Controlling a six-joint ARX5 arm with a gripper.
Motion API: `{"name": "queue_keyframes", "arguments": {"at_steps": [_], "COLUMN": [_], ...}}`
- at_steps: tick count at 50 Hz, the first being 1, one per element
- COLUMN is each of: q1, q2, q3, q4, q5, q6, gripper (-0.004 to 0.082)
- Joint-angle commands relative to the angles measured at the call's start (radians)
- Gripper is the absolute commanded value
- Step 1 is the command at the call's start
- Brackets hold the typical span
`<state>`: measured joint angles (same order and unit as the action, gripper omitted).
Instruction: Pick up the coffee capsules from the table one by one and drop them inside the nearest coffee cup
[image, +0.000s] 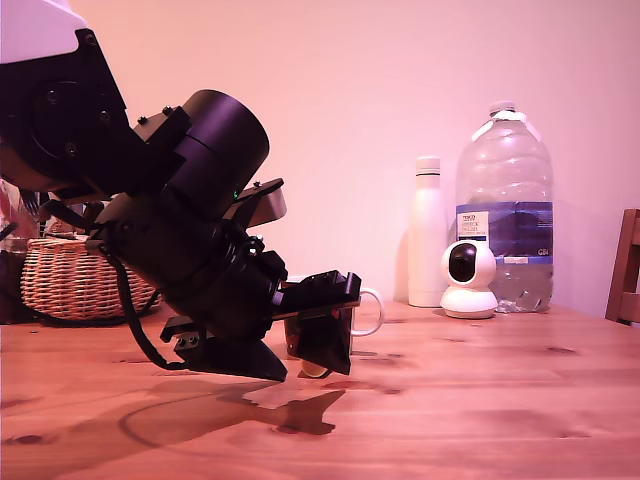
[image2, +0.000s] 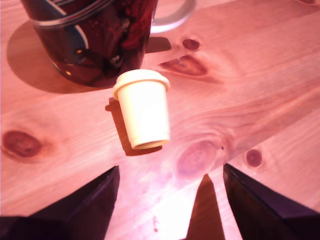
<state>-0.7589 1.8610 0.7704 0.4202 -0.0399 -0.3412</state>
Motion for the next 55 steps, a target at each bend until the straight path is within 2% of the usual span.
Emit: {"name": "queue_keyframes", "arguments": {"at_steps": [1, 8, 15, 24, 41, 55], "q1": [0.013, 0.013, 0.014, 0.027, 0.058, 0.070], "q2": [-0.019, -0.019, -0.020, -0.017, 0.035, 0.098], "q3": [-0.001, -0.001, -0.002, -0.006, -0.006, 0.001], "q4": [0.007, 0.042, 0.093, 0.138, 0.220, 0.261], "q5": [0.005, 0.005, 0.004, -0.013, -0.020, 0.010], "q6": [0.008, 0.011, 0.069, 0.098, 0.099, 0.099], "gripper": [0.0569, 0.0569, 0.0569, 0.0569, 0.0568, 0.0568]}}
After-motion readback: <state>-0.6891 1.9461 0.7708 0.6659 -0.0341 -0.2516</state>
